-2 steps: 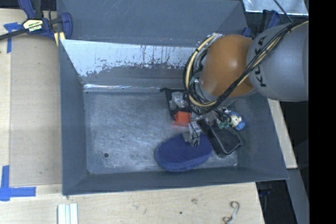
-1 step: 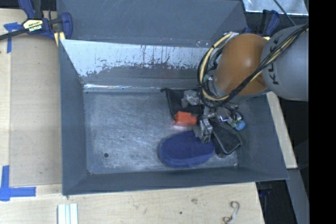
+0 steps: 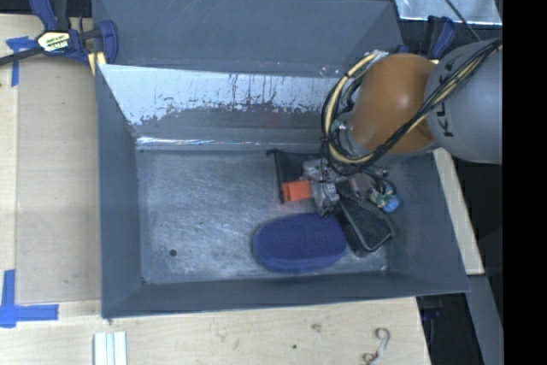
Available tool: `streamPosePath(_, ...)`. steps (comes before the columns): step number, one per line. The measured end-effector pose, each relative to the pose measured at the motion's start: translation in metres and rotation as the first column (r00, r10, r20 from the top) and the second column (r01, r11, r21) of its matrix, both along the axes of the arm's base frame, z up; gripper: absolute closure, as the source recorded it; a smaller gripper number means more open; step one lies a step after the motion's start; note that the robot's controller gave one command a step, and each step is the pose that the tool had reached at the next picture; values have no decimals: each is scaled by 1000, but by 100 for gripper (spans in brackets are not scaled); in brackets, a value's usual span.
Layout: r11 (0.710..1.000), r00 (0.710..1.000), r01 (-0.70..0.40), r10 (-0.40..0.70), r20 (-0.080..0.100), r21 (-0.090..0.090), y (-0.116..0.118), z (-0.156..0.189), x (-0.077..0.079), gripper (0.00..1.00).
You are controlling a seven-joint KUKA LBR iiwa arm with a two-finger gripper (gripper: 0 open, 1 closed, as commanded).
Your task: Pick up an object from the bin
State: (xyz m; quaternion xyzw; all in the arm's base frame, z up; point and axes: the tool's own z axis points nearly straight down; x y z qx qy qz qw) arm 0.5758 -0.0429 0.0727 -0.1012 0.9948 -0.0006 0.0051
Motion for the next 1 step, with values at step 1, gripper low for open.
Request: streamPosePath(1,997,997,-75,75,1,0,39,111,-14,100)
